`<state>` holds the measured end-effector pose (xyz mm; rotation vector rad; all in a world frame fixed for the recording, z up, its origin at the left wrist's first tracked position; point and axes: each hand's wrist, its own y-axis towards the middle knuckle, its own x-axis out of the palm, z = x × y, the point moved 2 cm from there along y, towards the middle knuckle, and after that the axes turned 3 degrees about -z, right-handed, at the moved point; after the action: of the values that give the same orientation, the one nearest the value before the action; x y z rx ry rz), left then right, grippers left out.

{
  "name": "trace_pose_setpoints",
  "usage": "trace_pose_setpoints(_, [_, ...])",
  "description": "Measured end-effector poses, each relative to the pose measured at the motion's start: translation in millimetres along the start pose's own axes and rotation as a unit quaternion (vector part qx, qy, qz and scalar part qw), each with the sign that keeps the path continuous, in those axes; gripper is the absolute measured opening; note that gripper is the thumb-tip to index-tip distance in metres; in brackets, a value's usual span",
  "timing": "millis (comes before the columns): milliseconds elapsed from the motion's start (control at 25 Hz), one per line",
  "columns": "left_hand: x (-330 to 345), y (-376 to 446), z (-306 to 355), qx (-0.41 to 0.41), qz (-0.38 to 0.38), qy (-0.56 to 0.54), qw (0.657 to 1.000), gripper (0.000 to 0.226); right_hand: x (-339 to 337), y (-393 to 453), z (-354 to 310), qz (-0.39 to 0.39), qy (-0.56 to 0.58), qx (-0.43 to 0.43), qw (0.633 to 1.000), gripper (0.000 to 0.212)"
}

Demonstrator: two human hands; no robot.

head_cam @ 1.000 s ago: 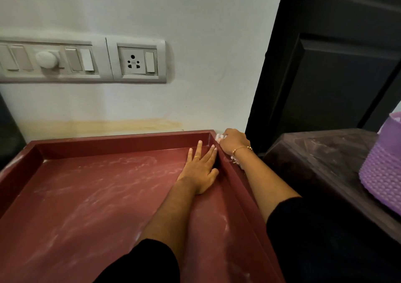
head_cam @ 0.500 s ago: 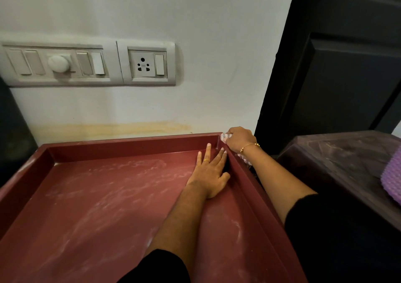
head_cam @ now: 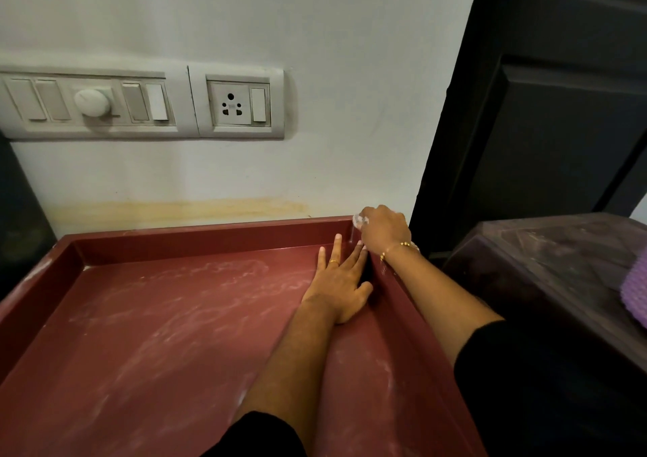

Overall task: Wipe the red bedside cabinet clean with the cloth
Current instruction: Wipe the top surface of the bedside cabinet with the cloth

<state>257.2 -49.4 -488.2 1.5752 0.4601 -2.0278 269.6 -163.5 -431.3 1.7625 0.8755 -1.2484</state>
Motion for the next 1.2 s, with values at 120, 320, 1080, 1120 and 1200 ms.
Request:
trace_pose_setpoints(120, [0.4, 0.0, 0.3, 0.000, 0.005, 0.001, 1.000, 0.074, -2.1, 0.8, 6.8, 0.014, -0.008, -0.095, 0.995, 0.026])
trace_pose_setpoints(320, [-1.5, -0.4, 0.7, 0.002, 0.013, -0.004, 1.000, 0.069, -1.7, 14.5, 1.5, -0.029, 0.089, 0.051, 0.994, 0.028])
trace_pose_setpoints(1080, [-73.0, -49.9, -112.1, -0.155, 0.131, 0.149, 0.968, 0.053, 5.8, -3.9, -55.5, -0.036, -0.126, -0.053, 0.990, 0.029])
trace_pose_setpoints(1120, [-72.6, -51.6, -113.3, -0.149, 0.128, 0.160, 0.967, 0.056, 5.2, -0.9, -54.0, -0.034, -0.126, -0.025, 0.991, 0.027])
trace_pose_setpoints(1200, [-74.2, -54.7, -115.8, -0.139, 0.121, 0.175, 0.967, 0.061, 4.6, 1.4, -60.4, -0.021, -0.102, 0.021, 0.994, 0.029])
